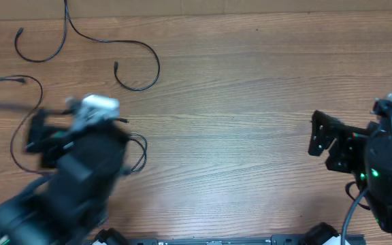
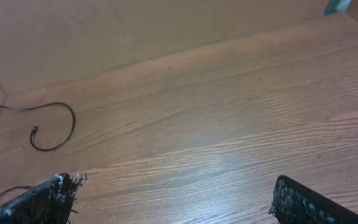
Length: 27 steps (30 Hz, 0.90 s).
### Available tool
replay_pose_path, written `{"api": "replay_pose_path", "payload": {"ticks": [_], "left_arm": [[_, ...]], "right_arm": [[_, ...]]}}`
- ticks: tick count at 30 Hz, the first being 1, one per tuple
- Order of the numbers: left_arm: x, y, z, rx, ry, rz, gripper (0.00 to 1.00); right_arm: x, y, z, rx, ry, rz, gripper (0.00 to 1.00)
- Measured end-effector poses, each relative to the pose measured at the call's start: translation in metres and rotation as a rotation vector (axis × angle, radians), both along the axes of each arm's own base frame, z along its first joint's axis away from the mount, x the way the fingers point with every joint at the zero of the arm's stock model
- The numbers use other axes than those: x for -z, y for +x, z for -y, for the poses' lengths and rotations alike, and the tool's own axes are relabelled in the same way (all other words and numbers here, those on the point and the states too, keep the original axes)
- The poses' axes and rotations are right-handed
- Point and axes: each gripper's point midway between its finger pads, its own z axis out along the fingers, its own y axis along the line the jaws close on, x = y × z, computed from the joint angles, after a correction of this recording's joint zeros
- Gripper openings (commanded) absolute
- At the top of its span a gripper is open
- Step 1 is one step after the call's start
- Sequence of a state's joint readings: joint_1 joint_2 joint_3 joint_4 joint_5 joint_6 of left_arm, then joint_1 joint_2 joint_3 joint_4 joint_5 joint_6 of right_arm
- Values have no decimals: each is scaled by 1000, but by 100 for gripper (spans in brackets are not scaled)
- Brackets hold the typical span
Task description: Untangle cables
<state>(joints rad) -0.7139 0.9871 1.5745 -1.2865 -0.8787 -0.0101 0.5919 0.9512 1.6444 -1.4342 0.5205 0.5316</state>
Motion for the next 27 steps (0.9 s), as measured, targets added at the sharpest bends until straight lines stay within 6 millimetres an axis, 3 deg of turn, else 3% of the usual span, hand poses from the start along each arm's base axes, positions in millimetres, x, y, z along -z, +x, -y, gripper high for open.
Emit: {"api": "replay_pose_path", "payload": {"ticks": [3,6,17,19,23,27], "left_arm": [[21,23,21,10,2,4,99],[30,39,36,29,8,18,100],[-3,95,122,469,-153,137,100],[-3,104,128,533,-178,136,100],[17,127,129,595,-209,75,100],[41,167,122,589,-207,42,99]], "right_arm": [[6,6,-5,-8,-17,-27,100],[12,12,-11,-16,-32,-54,100],[29,27,-27,-72,-90,-129,100],[30,28,-29,-75,-95,-135,100],[35,31,-32,-83,-100,-154,100],[41,35,-38,-94,-104,-180,100]]}}
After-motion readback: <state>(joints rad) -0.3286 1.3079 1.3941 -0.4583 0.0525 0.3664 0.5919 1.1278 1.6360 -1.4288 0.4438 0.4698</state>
